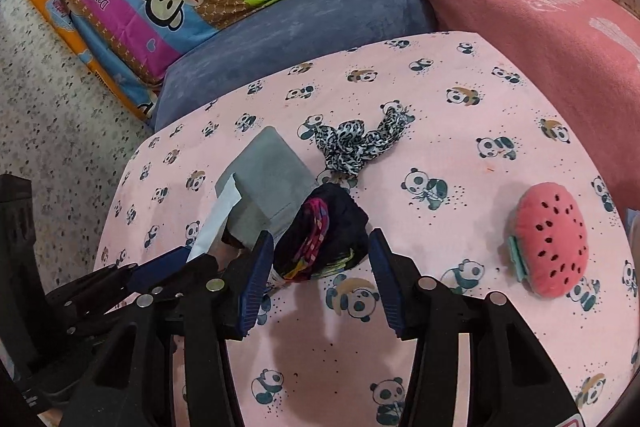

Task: Organize soft objects
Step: 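Grasp the white hotel card packet with the left tool while the right tool grasps the braided strap, then carry the card packet and braided strap over the white bin and open both tools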

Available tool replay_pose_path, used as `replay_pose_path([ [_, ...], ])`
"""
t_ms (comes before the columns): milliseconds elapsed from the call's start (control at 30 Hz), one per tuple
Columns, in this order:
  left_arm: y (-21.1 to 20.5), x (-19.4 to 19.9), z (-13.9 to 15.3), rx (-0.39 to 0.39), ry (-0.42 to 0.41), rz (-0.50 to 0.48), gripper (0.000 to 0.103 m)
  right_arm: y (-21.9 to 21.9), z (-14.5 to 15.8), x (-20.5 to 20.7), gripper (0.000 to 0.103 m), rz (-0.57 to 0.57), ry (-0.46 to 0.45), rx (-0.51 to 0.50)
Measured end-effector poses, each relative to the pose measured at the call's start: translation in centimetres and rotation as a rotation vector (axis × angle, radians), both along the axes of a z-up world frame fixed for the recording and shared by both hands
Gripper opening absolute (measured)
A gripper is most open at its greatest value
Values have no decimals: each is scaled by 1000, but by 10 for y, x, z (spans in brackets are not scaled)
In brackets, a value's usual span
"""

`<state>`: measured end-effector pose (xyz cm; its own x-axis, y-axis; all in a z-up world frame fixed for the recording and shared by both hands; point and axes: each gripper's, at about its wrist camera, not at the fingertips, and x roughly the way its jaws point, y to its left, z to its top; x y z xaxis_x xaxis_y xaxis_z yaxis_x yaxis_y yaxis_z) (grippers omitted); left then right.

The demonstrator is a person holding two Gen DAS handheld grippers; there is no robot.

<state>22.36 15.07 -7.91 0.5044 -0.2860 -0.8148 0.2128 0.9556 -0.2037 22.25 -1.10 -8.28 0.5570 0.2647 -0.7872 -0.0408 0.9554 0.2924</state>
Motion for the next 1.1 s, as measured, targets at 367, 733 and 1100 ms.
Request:
replay_pose_path([
  [367, 9, -17, 17, -51, 6, 78, 11, 3, 6, -15, 3, 12, -12, -14],
  [733, -20, -57, 52, -118, -23, 60, 7, -34, 69, -68, 2, -43, -145, -4],
  [1100, -81, -87, 88, -141, -70, -31, 7, -104, 118, -118, 2, -165, -257, 3],
])
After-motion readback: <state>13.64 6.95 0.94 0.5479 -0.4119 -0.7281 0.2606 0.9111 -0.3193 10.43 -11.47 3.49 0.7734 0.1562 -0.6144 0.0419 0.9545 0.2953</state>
